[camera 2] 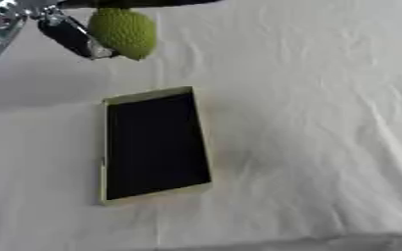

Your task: Pick up objects on the table and place them in the box.

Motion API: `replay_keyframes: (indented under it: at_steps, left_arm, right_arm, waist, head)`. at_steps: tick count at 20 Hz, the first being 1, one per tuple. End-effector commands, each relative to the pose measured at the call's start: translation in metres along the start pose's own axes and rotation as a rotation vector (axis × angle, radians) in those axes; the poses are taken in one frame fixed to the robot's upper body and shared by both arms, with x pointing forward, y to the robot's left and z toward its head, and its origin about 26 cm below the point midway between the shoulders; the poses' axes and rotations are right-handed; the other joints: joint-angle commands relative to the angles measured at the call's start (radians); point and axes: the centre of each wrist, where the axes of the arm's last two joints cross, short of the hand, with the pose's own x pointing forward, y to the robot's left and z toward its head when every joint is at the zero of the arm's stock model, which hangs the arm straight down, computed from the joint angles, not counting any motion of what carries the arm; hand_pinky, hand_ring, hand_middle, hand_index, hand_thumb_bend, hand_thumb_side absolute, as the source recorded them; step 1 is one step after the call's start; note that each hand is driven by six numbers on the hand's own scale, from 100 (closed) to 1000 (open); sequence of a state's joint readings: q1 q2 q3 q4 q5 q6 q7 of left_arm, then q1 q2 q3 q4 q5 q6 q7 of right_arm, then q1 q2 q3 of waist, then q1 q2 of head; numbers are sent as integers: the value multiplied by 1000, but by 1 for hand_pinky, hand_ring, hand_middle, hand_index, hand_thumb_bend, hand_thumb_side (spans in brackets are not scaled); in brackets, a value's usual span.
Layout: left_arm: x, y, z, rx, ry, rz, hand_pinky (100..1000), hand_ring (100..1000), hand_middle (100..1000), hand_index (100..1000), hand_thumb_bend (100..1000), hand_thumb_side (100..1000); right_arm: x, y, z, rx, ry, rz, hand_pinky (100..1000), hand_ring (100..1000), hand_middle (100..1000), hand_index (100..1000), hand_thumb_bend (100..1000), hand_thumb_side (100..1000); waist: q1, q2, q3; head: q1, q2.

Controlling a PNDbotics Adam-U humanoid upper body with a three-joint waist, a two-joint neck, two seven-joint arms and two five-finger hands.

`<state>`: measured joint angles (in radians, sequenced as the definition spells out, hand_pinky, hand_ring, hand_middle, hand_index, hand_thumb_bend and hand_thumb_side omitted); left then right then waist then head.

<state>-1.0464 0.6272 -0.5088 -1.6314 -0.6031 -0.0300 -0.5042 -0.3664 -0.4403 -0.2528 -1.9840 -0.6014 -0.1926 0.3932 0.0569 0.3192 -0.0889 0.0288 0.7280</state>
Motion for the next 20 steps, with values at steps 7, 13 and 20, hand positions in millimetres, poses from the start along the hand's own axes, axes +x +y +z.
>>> replay_keyframes:
  at_steps: [7,13,20]
  left_arm:
    - [43,5,25,-83,-64,26,471,460,404,569,367,100]
    - [67,8,37,-149,-76,58,487,470,416,581,372,100]
    - [76,2,35,-217,-66,103,509,487,439,604,392,100]
  right_arm:
    - [8,-3,-6,18,-22,23,865,699,617,818,100,645]
    - [8,-2,-7,22,-24,19,865,699,617,818,100,644]
    - [8,-1,-7,22,-25,15,865,698,616,818,100,643]
  waist:
    - [-8,-17,-2]
    - [-10,-16,1]
    - [-11,-16,0]
  head:
    - [13,-10]
    - [13,-11]
    - [15,-14]
